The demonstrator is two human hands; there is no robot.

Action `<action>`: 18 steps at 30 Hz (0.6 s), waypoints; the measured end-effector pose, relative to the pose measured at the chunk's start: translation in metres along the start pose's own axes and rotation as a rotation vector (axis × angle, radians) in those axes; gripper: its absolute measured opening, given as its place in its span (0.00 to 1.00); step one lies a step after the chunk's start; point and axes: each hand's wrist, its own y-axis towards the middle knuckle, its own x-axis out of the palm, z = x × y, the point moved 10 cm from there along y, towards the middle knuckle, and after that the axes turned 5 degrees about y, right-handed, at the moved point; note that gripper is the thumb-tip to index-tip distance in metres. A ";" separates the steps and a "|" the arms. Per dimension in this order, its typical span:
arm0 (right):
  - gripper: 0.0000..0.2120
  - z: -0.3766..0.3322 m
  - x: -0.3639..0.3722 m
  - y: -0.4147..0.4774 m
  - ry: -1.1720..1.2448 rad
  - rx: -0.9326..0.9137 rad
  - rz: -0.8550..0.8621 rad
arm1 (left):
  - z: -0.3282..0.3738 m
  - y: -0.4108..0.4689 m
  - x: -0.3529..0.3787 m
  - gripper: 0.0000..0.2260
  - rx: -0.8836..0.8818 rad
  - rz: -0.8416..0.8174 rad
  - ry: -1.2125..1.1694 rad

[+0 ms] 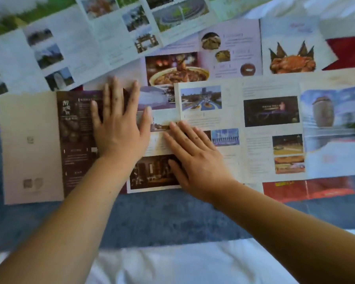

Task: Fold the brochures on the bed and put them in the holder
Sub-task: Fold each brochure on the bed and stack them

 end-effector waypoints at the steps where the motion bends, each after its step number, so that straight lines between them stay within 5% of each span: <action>1: 0.28 -0.009 0.006 0.003 -0.012 -0.020 -0.016 | -0.017 -0.010 0.004 0.29 -0.012 -0.006 0.002; 10: 0.27 -0.062 0.033 0.024 -0.142 -0.106 -0.050 | -0.167 -0.074 0.011 0.32 -0.129 -0.006 0.000; 14: 0.27 -0.115 0.046 0.038 -0.123 -0.217 -0.028 | -0.188 -0.088 0.012 0.33 -0.098 -0.005 -0.053; 18: 0.31 -0.145 0.076 0.063 -0.211 -0.133 -0.112 | -0.212 -0.100 0.013 0.36 -0.163 0.004 -0.022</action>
